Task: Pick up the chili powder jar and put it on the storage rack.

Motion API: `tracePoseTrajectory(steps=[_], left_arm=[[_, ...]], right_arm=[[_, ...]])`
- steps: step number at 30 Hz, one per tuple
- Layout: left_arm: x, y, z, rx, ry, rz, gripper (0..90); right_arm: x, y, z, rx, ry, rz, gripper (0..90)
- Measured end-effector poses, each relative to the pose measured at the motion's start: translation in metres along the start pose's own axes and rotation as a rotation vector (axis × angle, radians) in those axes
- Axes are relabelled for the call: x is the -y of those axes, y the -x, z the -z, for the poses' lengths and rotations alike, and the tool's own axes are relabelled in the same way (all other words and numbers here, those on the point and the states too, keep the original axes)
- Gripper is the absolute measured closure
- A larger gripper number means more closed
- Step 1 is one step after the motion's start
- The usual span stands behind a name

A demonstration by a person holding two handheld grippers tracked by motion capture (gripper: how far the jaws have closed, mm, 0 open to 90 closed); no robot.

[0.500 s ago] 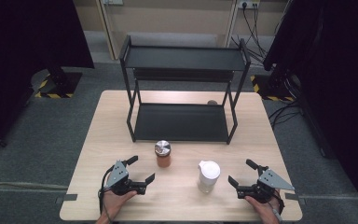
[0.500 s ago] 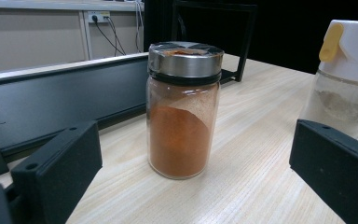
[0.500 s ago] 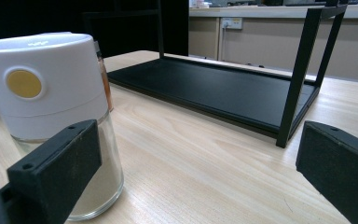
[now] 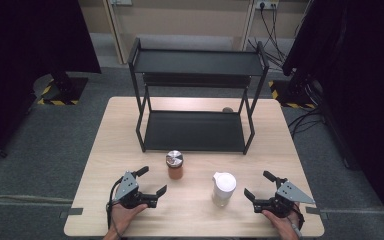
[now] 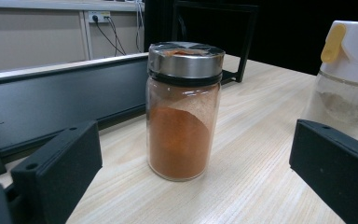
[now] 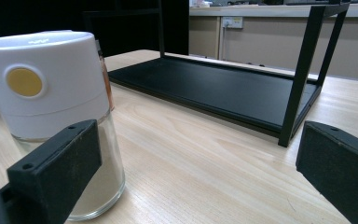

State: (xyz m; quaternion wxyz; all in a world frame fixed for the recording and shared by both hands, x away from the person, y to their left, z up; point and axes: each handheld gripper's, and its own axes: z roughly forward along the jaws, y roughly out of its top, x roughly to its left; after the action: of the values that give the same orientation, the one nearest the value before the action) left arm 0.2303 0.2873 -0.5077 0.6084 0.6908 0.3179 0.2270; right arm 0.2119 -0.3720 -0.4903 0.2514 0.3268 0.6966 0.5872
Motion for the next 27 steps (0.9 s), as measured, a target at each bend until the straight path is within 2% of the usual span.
tracePoseTrajectory(steps=[10,14,27], left_arm=[[0.000,0.001,-0.002,-0.004,0.001,0.000,1.7],[-0.001,0.001,-0.004,-0.007,0.003,0.003,1.7],[-0.011,0.001,-0.024,-0.006,-0.020,-0.037,1.7]], right_arm=[[0.000,-0.001,-0.001,-0.005,-0.001,0.001,0.4],[0.001,0.000,-0.002,-0.006,0.006,-0.013,0.4],[0.001,-0.001,-0.004,-0.010,0.010,-0.012,0.4]])
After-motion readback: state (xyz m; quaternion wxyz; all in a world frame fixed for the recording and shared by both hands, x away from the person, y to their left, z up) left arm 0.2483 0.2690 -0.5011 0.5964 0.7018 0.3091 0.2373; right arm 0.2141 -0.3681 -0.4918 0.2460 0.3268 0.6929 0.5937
